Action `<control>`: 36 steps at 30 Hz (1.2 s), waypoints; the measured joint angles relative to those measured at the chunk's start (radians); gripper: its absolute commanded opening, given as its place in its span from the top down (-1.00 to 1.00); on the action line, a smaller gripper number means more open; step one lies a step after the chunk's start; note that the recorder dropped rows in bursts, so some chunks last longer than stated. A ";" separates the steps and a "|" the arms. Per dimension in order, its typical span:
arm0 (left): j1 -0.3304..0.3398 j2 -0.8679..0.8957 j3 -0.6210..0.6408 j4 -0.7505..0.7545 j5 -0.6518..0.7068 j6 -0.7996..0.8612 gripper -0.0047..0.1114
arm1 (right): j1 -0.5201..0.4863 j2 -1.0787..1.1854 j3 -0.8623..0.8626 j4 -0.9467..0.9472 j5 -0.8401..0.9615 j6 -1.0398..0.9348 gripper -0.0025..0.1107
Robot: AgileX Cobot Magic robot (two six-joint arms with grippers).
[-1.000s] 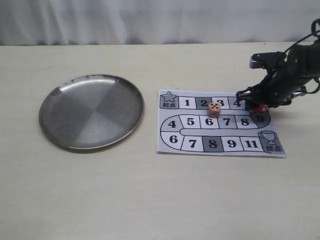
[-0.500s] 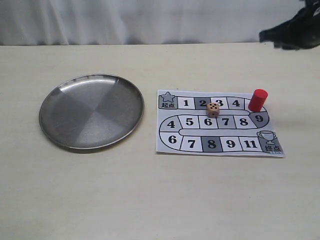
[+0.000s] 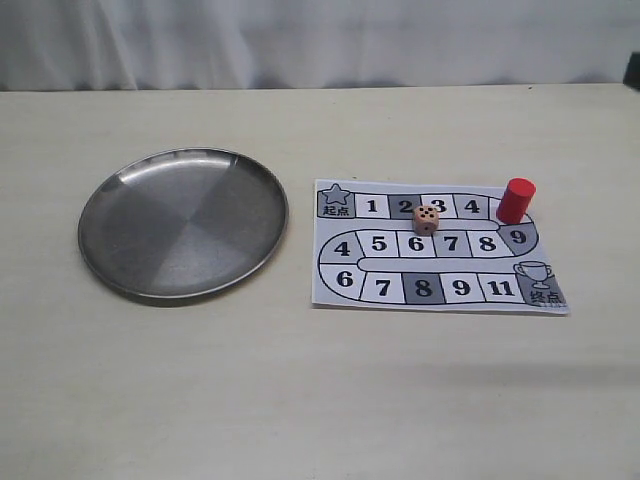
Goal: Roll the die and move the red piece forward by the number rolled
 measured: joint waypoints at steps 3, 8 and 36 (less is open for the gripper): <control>0.000 0.000 0.000 0.000 0.000 0.000 0.92 | 0.000 -0.111 0.175 0.007 -0.142 0.005 0.88; 0.000 0.000 0.000 0.000 0.000 0.000 0.92 | 0.000 -0.278 0.444 0.010 -0.343 0.033 0.88; 0.000 0.000 0.000 0.000 0.000 0.000 0.92 | 0.000 -0.792 0.627 0.010 0.091 0.037 0.88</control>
